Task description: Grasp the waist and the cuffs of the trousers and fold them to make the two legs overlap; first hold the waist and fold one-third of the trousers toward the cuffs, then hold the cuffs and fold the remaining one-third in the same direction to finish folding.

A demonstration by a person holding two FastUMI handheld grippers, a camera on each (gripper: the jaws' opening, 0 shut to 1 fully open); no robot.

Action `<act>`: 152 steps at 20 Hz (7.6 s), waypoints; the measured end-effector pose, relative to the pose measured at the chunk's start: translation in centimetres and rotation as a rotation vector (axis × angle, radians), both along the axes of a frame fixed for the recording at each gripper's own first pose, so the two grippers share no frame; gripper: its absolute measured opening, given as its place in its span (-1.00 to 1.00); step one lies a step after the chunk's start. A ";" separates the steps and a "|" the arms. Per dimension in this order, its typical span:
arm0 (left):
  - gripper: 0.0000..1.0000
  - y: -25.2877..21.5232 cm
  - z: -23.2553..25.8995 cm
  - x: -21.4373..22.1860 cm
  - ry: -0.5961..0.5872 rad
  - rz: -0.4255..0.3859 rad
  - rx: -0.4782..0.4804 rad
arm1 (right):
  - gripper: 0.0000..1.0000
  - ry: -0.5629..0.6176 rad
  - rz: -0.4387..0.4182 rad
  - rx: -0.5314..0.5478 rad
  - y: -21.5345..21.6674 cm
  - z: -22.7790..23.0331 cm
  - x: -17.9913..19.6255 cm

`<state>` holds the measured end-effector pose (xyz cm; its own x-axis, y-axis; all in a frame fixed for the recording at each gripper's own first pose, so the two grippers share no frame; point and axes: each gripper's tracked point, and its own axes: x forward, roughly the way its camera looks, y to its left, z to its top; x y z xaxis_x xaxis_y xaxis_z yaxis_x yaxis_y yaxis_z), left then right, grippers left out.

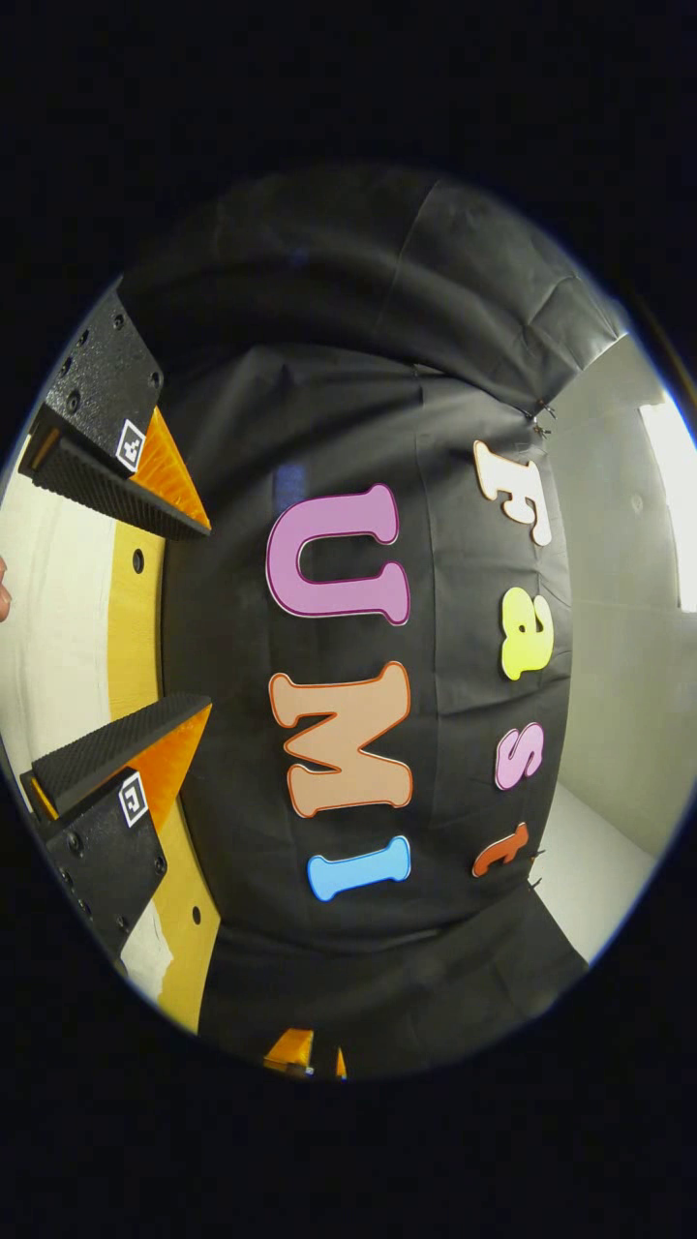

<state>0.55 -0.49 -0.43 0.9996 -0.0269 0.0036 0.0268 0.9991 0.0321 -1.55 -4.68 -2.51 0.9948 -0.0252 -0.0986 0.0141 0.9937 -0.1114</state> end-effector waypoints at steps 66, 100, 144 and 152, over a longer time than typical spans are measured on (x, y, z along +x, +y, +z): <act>-1.00 14.2 -34.6 -16.3 0.817 -0.731 1.288 | 0.94 0.525 0.450 -0.729 -3.6 -24.2 -13.7; -1.00 14.5 -31.9 -13.3 0.833 -0.531 1.216 | -0.81 0.640 0.614 -0.954 -3.2 -30.8 -12.8; -0.56 6.7 -33.5 16.7 0.668 -0.301 0.667 | -0.16 0.660 0.003 -0.595 0.0 -33.0 13.2; 0.92 1.8 -27.2 14.8 0.506 -0.318 0.327 | 0.96 0.587 -0.103 -0.280 -1.0 -28.3 11.2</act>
<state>15.30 1.31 -27.65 0.8194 -0.2395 -0.5208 0.4087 0.8812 0.2378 9.62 -5.72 -30.80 0.7687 -0.2212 -0.6002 -0.0340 0.9228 -0.3837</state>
